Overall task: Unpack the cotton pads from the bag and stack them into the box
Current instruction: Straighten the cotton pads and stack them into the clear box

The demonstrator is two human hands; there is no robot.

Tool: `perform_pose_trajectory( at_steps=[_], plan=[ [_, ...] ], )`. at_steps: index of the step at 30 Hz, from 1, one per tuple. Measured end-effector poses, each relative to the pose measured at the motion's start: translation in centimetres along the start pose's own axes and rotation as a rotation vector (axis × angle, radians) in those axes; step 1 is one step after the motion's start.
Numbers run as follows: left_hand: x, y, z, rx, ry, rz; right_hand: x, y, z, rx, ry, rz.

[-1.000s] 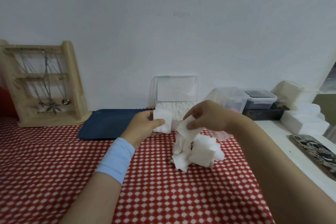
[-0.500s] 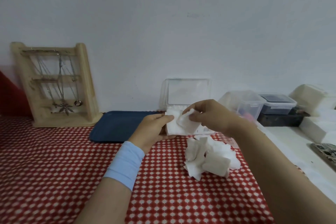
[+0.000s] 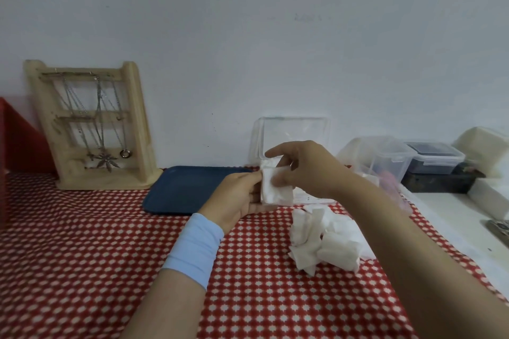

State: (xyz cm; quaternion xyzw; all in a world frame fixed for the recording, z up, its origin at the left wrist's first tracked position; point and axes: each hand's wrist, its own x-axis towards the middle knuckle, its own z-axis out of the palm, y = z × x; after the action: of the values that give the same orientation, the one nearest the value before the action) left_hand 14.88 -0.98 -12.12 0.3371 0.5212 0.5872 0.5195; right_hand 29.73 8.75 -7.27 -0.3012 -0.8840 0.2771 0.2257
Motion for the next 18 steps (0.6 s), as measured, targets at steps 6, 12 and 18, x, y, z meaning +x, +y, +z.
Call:
perform_pose_trajectory(
  at_steps=[6,12,18],
  plan=[
    [-0.3,0.2,0.3,-0.02,-0.022,0.015,0.2,0.9,0.1,0.025,0.047,-0.001],
    [-0.6,0.7,0.5,0.355,-0.051,0.098,0.3,1.0,-1.8,-0.018,-0.162,0.104],
    [0.8,2.2,1.6,0.666,-0.004,0.115,1.1,1.0,-4.3,0.041,-0.379,0.152]
  ],
)
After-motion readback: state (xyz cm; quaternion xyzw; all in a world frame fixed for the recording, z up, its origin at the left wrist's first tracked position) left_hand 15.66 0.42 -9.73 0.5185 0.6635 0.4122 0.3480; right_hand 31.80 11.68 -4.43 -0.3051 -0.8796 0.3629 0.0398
